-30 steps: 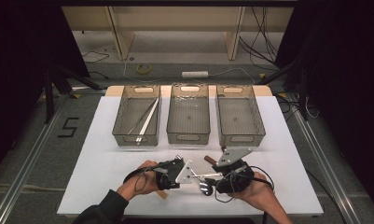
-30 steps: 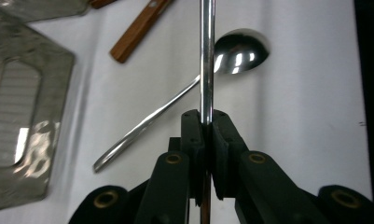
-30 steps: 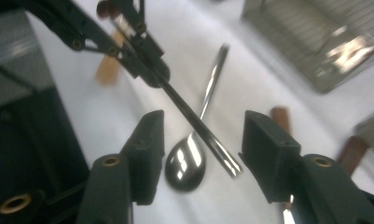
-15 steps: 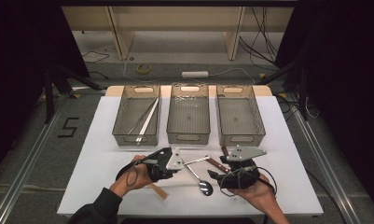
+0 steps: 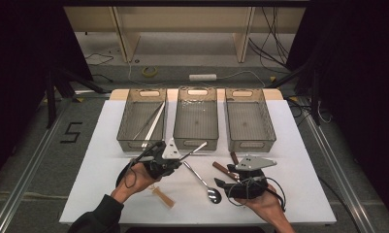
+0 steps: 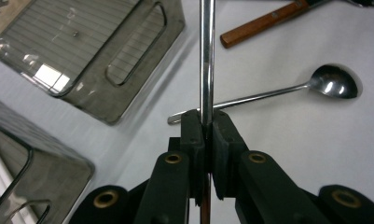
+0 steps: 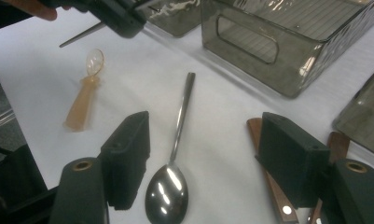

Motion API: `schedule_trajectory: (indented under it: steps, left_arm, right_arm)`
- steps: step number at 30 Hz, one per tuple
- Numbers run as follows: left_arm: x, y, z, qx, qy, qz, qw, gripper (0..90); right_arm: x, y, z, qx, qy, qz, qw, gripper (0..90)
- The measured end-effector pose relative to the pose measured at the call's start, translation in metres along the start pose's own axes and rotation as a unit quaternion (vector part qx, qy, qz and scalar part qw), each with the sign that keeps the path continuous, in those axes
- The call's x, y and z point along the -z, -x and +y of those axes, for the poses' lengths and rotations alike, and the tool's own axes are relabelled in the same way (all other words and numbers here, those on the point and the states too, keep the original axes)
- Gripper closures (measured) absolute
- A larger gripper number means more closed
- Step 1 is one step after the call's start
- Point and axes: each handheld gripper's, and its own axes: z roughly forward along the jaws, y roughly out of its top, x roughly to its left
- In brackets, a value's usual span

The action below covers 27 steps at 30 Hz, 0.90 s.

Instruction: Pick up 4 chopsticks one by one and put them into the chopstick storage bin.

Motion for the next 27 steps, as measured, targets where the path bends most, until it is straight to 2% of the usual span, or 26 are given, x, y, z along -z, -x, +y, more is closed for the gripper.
schedule_trajectory:
  steps: [5,11,14,22,27]
  left_arm:
    - [0.005,-0.007,-0.002,0.027,0.02,0.004,0.9994,84.3]
    - [0.015,-0.019,-0.004,0.052,0.03,0.017,0.9981,84.3]
    - [0.021,-0.027,-0.006,0.078,0.044,0.025,0.9957,84.3]
    - [0.036,-0.049,-0.012,0.123,0.067,0.051,0.9888,84.3]
    - [0.041,-0.063,-0.016,0.157,0.077,0.061,0.9828,84.3]
  right_arm:
    - [-0.001,-0.001,-0.001,-0.003,0.001,0.003,1.0,34.8]
    - [-0.004,-0.003,-0.002,-0.001,-0.004,0.006,1.0,33.5]
    - [-0.004,-0.005,-0.001,-0.002,-0.002,0.009,1.0,31.9]
    - [-0.006,-0.006,-0.002,-0.013,0.001,0.012,0.9998,28.2]
    - [-0.006,-0.006,-0.001,-0.017,0.003,0.016,0.9997,27.8]
